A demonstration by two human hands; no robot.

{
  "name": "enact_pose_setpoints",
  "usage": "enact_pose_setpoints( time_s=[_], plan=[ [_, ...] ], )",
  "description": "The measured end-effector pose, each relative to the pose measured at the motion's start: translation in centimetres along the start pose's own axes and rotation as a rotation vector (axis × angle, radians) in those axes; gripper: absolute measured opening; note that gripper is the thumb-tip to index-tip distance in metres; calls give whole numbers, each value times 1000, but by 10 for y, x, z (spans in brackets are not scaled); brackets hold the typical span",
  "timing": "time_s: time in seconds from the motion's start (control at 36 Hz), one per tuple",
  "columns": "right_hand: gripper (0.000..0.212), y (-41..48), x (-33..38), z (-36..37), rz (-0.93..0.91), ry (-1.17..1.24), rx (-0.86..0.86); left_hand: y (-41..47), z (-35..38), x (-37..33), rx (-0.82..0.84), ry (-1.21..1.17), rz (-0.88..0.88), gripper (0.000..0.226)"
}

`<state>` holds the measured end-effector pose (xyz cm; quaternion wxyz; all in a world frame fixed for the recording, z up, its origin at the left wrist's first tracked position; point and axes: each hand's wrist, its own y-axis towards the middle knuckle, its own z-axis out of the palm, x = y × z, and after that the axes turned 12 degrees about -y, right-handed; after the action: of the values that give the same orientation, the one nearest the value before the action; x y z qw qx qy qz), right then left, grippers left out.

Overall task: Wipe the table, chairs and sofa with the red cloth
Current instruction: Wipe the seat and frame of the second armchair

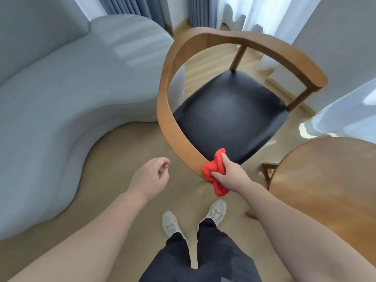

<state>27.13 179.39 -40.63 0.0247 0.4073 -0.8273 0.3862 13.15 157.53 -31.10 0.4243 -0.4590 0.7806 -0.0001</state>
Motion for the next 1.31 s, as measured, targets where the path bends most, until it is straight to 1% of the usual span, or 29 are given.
enact_pose_setpoints(
  time_s=[0.08,0.14,0.19,0.25,0.33,0.39,0.53,0.61,0.86,1.31],
  plan=[
    [67,3,5,10,-25,-59,-44,-1,3,8,-25,-16,-8,22],
    [75,5,8,18,-52,-16,-69,-2,4,12,-36,-30,-8,22],
    [79,5,10,24,-41,31,-85,-5,3,15,-41,-42,-9,22],
    [76,7,12,27,-23,37,-105,-6,1,18,-48,-52,-12,22],
    [60,13,14,27,-24,43,-115,-6,-5,22,-71,-58,-38,22],
    [56,19,18,25,-11,47,-111,-7,-8,26,-92,-57,-55,22],
    [60,36,34,19,2,25,-83,-4,-15,36,-121,-60,-71,22],
    [60,45,49,18,9,38,-96,3,-20,42,-112,-61,-75,23],
    [69,68,84,9,25,27,-94,51,-45,60,-63,-66,-48,23],
    [81,102,142,-3,175,63,-111,119,-94,88,-53,-94,33,23]
  ],
)
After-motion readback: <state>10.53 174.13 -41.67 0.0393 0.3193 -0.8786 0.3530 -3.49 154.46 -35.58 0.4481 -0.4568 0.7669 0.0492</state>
